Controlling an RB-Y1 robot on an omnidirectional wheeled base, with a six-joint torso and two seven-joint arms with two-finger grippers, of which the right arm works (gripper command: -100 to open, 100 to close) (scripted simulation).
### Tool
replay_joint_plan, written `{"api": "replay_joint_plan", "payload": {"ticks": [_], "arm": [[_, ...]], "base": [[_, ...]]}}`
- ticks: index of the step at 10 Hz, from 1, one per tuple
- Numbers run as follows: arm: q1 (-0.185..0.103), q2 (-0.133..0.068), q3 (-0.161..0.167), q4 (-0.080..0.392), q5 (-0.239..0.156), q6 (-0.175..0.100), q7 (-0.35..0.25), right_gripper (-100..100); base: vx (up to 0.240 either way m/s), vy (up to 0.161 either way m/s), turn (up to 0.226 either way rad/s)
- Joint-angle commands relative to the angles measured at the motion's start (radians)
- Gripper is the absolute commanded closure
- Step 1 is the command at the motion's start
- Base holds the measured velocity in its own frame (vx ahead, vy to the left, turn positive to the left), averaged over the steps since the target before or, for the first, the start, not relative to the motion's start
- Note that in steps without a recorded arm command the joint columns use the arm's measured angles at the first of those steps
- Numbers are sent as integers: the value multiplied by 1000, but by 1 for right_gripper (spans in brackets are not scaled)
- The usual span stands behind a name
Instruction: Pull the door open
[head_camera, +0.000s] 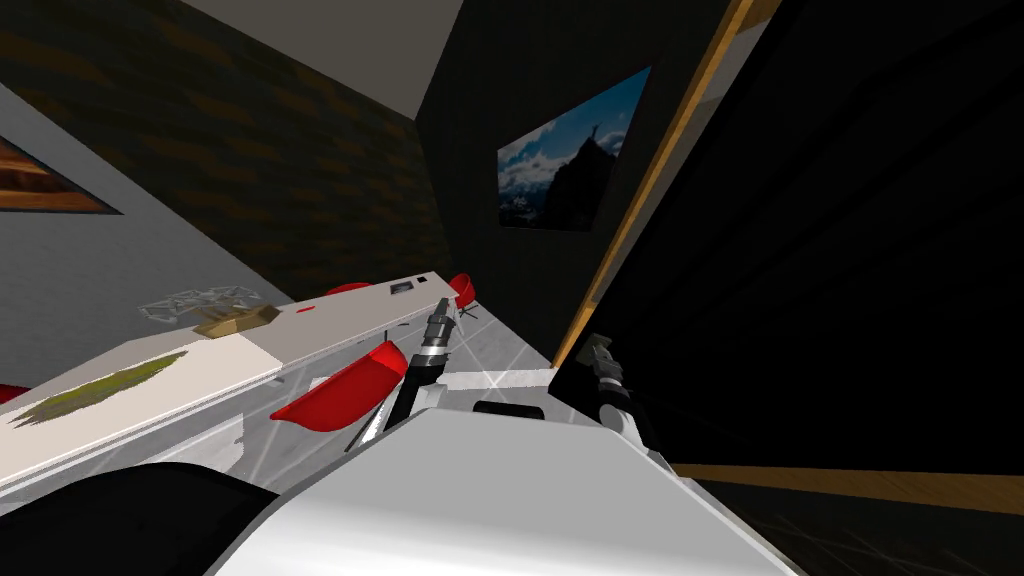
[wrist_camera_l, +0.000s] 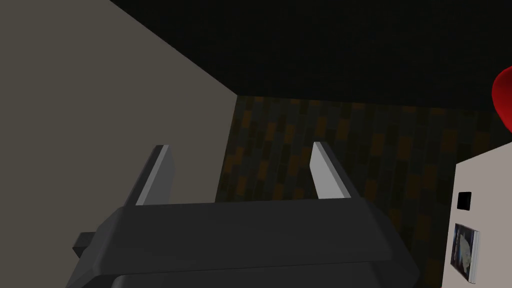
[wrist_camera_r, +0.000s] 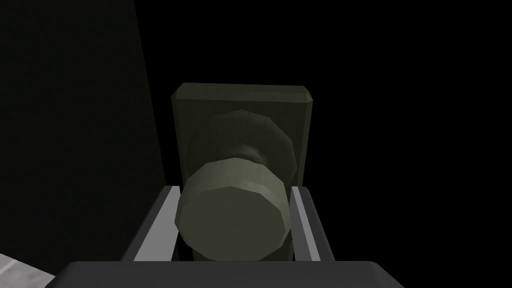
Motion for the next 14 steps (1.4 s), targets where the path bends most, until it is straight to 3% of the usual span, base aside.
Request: {"api": "replay_joint_plan", "payload": {"ticks": [1, 3, 4, 10, 12, 13, 14], "arm": [[4, -18, 16, -9, 6, -8, -20, 100], [8, -34, 31, -13, 11, -13, -37, 100], [5, -29, 26, -8, 9, -10, -30, 100], [22, -91, 81, -19, 28, -38, -95, 100], [26, -107, 94, -23, 33, -46, -111, 100], [24, -100, 91, -19, 31, -39, -104, 100], [27, -112, 104, -18, 36, -43, -119, 100]], "base": [[-257, -36, 145], [-255, -24, 126], [-109, -9, 38], [-232, -37, 144], [-231, -42, 125], [-98, -11, 37], [-152, -17, 117]]}}
